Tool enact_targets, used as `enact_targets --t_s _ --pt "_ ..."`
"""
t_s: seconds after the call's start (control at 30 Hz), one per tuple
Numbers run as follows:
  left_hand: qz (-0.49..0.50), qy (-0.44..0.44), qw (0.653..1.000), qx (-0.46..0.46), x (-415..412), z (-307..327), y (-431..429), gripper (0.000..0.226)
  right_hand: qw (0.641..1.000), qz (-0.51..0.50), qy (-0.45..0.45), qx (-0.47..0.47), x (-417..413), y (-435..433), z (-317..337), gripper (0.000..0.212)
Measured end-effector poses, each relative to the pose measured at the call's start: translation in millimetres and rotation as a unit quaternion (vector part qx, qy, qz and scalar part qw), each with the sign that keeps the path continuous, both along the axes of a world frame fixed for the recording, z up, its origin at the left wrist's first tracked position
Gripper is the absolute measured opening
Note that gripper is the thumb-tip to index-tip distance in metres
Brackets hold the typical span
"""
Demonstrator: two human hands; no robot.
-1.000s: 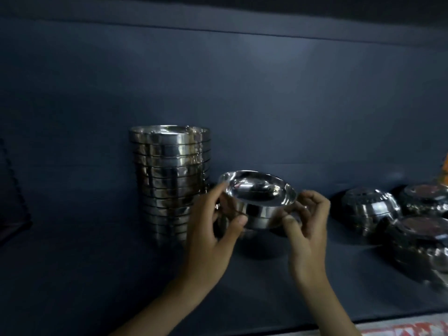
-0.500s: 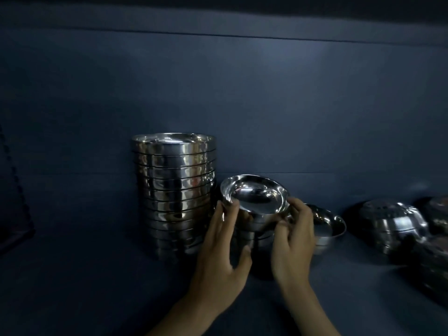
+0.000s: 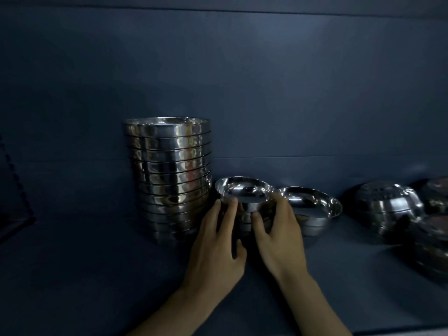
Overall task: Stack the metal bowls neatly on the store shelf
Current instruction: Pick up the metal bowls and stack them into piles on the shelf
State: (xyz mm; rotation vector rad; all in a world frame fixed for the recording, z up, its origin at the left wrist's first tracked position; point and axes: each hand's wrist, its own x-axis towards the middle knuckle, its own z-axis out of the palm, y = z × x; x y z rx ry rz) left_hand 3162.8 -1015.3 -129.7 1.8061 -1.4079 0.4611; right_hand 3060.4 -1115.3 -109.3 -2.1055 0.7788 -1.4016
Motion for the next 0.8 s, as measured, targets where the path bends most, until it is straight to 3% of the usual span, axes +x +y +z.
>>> enact_targets --t_s 0.37,0.5,0.63,0.8 --pt "0.006 0.016 1.000 0.004 -3.3 5.4 -0.6 0.078 0.999 -0.021 0.035 -0.002 2.3 1.3 -1.5 0.054" --pt "0.030 -0.048 0.998 -0.013 -7.5 13.3 1.7 0.071 0.998 -0.035 0.052 -0.017 -23.8 10.8 2.6 0.051" --pt "-0.042 -0.071 0.997 -0.003 -39.2 30.3 -3.7 0.064 0.987 -0.122 0.095 -0.044 -74.3 8.0 10.3 0.038" --pt "-0.167 -0.023 0.985 0.032 -102.0 51.6 -38.4 0.054 0.965 -0.241 0.095 -0.049 -146.4 -13.7 15.5 0.038"
